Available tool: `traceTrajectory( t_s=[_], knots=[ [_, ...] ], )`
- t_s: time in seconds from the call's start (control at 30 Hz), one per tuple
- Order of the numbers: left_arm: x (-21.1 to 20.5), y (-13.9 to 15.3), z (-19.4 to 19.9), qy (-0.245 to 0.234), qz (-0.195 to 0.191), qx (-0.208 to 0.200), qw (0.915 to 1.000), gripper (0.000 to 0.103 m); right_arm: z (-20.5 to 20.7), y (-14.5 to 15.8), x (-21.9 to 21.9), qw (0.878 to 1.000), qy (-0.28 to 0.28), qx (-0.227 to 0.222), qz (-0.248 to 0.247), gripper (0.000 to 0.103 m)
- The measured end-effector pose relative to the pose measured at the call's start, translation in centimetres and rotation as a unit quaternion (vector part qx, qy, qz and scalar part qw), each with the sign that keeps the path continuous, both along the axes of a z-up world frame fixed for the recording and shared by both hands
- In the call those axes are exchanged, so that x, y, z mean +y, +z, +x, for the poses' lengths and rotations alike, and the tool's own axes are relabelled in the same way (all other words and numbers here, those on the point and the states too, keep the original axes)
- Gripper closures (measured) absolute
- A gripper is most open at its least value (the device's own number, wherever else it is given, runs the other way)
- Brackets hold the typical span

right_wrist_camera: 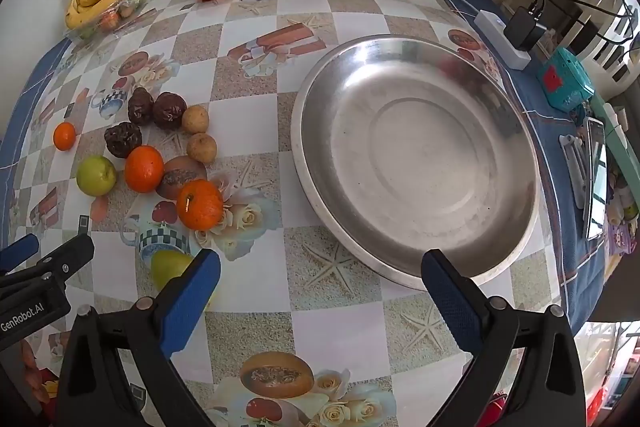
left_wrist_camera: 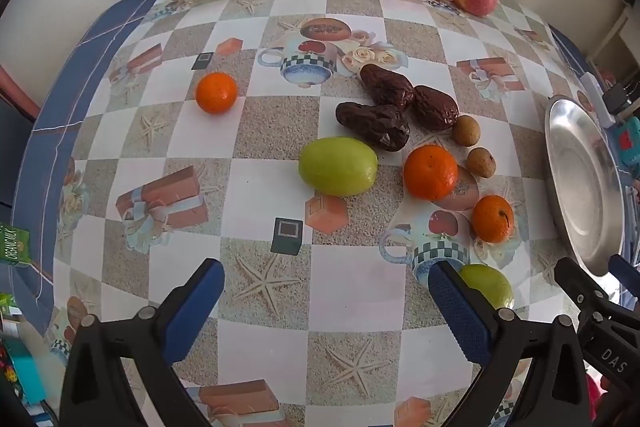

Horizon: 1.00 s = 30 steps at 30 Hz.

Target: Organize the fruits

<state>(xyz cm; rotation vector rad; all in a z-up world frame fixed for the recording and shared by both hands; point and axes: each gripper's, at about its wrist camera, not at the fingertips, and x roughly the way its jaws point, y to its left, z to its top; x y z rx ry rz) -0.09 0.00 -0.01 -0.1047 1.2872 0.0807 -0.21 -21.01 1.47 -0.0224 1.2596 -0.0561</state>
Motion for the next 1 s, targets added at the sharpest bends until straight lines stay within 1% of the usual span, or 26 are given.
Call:
traceTrajectory(
  t_s=[0.2, 0.5, 0.6, 0.63, 0.67, 0.83, 1.0],
  knots=[
    [-0.1, -0.1, 0.0, 0.000, -0.006, 0.000, 1.0000, 0.000, 0.0, 0.0, -0.1, 1.000, 0.000, 0.001, 0.000, 0.002],
    [-0.2, 0.3, -0.1, -0.002, -0.002, -0.020, 0.9998, 0.000, 0.1, 0.1, -0.1, 1.000, 0.000, 0.001, 0.001, 0.002],
    [-0.2, 0.4, -0.1, -0.003, -0.001, -0.021, 0.9998, 0.000, 0.1, 0.1, -0.2, 1.000, 0.000, 0.000, 0.000, 0.002],
    [0.0, 0.3, -0.1, -0.002, -0.002, -0.014, 0.9999, 0.000, 0.1, 0.1, -0.2, 1.000, 0.000, 0.000, 0.000, 0.002],
    [0.0, 0.4, -0.1, -0.003, -0.001, -0.015, 0.9999, 0.000, 0.1, 0.1, -0.2, 1.000, 0.000, 0.001, 0.001, 0.002],
    [-0.1, 0.9, -0.2, -0.003, 0.011, -0.043, 0.9990, 0.000, 0.1, 0.0, -0.1, 1.000, 0.000, 0.000, 0.000, 0.002],
    [0.0, 1.2, -0.2, -0.004, 0.013, -0.050, 0.9986, 0.000, 0.0, 0.2, -0.1, 1.000, 0.000, -0.007, 0.002, 0.002]
  ],
)
